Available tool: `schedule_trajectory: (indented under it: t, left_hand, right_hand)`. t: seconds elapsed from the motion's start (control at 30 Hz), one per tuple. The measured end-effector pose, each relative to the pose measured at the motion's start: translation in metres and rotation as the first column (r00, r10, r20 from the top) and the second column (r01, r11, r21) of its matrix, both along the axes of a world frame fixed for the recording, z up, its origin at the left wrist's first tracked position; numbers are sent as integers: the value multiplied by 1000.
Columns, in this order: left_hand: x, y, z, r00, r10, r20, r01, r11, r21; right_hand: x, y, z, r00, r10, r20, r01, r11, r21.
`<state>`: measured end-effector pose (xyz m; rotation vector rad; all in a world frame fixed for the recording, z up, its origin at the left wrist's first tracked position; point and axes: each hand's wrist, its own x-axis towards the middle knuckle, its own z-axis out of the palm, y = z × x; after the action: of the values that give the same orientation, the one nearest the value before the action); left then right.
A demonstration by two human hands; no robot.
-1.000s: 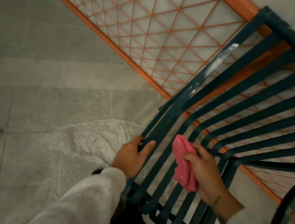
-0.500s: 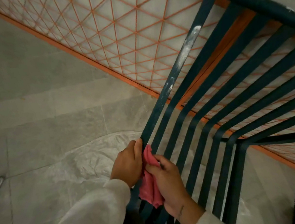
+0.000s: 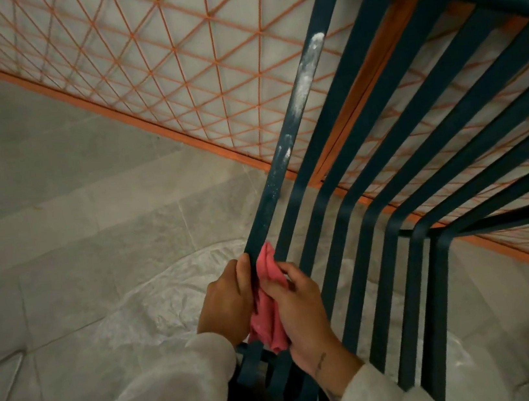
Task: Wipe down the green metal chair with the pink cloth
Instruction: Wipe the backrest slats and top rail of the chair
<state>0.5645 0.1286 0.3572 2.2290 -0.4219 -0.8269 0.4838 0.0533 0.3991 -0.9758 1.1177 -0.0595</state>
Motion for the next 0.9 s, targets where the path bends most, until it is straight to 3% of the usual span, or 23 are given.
schedule_trajectory:
  t: [0.37,0.6,0.77,0.9]
  left_hand:
    - [-2,-3,5,997,61,-41,-61,998,14]
    - [-4,-2,4,997,65,-39,-65,998,2]
    - [-3,-2,2,998,62,-31,-61,998,20]
    - [-4,0,1,996,66,-56,-66,998,5]
  right_hand:
    - [21,-27,-2,1000,-32,-1,31,990,-141]
    - [-6,2,0,999,35,10,-34,995,-94]
    - [19,-29,-1,999,-40,28,44,989,-138]
    - [10,-11,-4,1000,1,5,0,985,-172]
